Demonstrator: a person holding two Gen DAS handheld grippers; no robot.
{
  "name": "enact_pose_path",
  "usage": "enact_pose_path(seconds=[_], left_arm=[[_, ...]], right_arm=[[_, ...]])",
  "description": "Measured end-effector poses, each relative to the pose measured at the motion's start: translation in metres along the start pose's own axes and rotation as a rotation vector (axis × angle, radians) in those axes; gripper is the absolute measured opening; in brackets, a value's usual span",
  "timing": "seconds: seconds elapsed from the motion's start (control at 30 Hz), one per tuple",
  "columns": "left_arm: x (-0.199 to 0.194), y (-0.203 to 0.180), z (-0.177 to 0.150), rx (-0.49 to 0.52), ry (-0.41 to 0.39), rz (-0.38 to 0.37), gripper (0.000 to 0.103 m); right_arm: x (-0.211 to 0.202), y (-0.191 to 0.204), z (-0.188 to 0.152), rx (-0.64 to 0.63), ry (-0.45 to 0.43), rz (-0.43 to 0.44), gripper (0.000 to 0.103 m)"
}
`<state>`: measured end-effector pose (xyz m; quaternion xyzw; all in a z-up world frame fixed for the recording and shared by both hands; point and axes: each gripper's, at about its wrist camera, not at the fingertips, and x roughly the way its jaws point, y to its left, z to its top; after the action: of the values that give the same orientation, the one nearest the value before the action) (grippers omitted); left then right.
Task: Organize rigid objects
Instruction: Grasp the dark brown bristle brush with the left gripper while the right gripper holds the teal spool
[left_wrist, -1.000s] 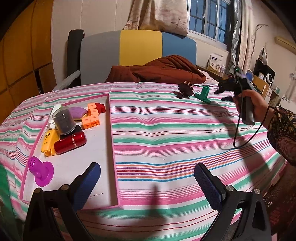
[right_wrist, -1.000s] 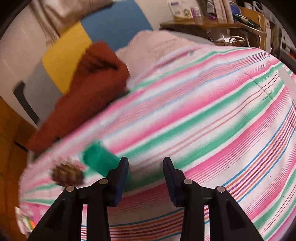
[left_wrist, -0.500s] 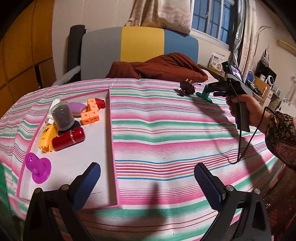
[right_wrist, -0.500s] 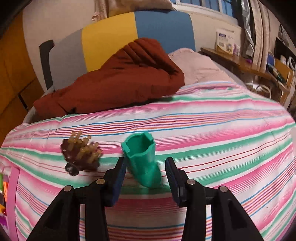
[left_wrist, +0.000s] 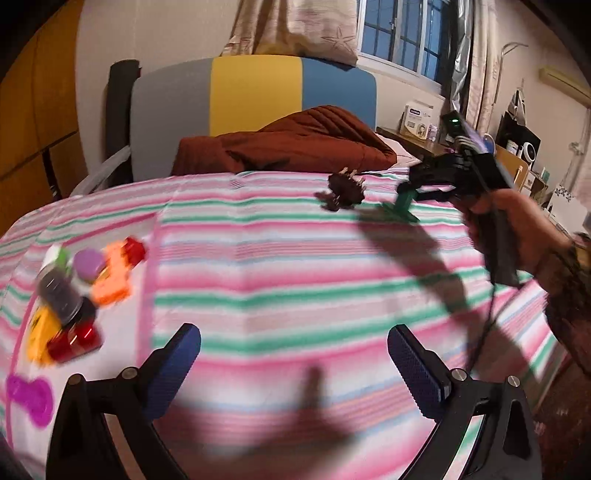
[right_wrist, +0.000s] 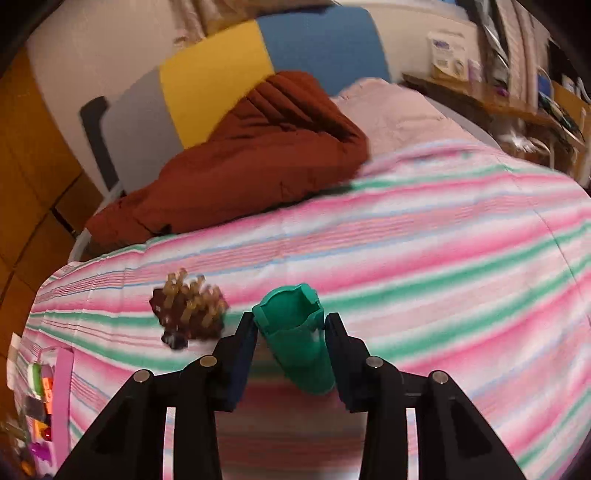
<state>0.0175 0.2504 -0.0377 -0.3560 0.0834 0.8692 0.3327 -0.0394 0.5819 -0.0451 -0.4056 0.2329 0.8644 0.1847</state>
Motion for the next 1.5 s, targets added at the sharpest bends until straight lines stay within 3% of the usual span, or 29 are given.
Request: enact_pose_path(seconds=[0.07, 0.17, 0.43, 0.57, 0.63, 0.7, 0.8, 0.87, 0.9, 0.93, 1.33, 1.5], left_arm=[[0.017, -0.006, 0.013, -0.008, 0.006, -0.006, 0.102], [0.052, -0.017, 0.038, -0.001, 0.017, 0.009, 0.102], [0.141, -0.042, 0.095, 0.127, 0.017, 0.054, 0.096], [0.175, -0.047, 0.12, 0.13, 0.05, 0.027, 0.092], [0.185, -0.048, 0.127, 0.128, 0.059, 0.013, 0.086], [0.195, -0.051, 0.131, 0.146, 0.076, -0.003, 0.064], [0.211, -0.057, 0.13, 0.176, 0.135, -0.056, 0.04], [0.212, -0.059, 0.13, 0.189, 0.13, -0.07, 0.037], [0.213, -0.059, 0.13, 0.19, 0.132, -0.089, 0.027], [0.212, -0.058, 0.13, 0.185, 0.127, -0.113, 0.025], [0.148, -0.058, 0.106, 0.229, 0.021, -0.132, 0.025], [0.122, -0.047, 0.098, 0.138, -0.001, -0.161, 0.025]], right_arm=[[-0.006, -0.011, -0.006, 0.077, 0.063, -0.054, 0.038], [-0.013, -0.033, -0.014, 0.19, 0.104, -0.007, 0.037], [-0.009, -0.043, -0.006, 0.214, 0.113, -0.014, 0.037], [-0.005, -0.04, -0.004, 0.199, 0.127, -0.015, 0.037], [-0.005, -0.041, -0.003, 0.202, 0.13, -0.01, 0.037], [-0.005, -0.043, -0.004, 0.213, 0.132, -0.003, 0.037], [-0.005, -0.043, -0.004, 0.221, 0.135, 0.003, 0.038], [-0.004, -0.043, -0.004, 0.219, 0.142, 0.003, 0.038], [-0.003, -0.042, -0.005, 0.217, 0.144, 0.002, 0.038], [-0.002, -0.042, -0.005, 0.214, 0.146, 0.0, 0.038], [0.009, -0.046, -0.013, 0.25, 0.212, 0.022, 0.037], [0.009, -0.045, -0.013, 0.257, 0.211, 0.028, 0.034]])
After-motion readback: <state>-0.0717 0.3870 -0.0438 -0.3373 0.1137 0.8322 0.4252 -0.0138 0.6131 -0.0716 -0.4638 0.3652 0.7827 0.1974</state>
